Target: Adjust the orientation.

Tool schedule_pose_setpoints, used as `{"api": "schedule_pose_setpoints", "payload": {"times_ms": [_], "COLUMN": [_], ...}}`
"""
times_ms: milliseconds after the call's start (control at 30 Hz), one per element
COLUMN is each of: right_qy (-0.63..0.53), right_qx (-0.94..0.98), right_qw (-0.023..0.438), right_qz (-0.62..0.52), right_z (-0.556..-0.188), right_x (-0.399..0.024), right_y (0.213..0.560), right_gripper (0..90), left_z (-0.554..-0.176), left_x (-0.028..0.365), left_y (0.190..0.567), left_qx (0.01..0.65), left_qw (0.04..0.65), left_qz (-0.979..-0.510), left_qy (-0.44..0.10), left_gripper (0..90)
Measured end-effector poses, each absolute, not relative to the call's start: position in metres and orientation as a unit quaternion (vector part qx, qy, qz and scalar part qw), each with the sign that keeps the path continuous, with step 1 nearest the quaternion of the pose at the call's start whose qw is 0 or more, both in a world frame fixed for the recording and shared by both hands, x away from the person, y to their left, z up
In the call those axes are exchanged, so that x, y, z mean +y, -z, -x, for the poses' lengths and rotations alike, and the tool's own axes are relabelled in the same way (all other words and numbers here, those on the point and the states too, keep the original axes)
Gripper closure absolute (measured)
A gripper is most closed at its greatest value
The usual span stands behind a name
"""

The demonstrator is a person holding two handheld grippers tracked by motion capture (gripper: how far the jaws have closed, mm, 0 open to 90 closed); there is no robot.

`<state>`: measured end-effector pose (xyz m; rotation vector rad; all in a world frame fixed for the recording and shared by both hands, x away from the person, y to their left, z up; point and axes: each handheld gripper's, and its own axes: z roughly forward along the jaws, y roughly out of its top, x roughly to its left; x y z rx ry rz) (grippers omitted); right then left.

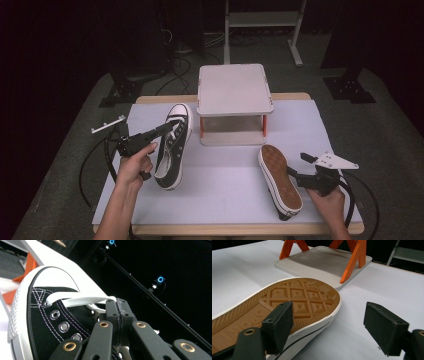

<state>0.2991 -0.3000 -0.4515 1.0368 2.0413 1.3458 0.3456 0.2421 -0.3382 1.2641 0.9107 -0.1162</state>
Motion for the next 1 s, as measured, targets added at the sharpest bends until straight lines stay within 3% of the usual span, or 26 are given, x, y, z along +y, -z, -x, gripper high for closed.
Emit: {"api": "schedule_pose_setpoints", "payload": {"times_ms": [333, 1000], "right_qy": [-0.493, -0.498], "right_qx": [0.745, 0.738], "right_qw": [0.242, 0.249], "right_qz": [-0.378, -0.383], "right_z": [-0.301, -0.306], "right_x": [-0.300, -0.306], "right_y": [0.452, 0.448], "right_gripper": [23.0, 23.0], "left_z": [-0.368, -0.429], "left_x": [0.227, 0.181], "left_y": [0.307, 0.281], "left_qx": [0.406, 0.426], "left_qw": [0.713, 0.696], "left_qz": [-0.570, -0.578], "left_qy": [0.036, 0.022], "left_gripper": [89.7, 89.7]}}
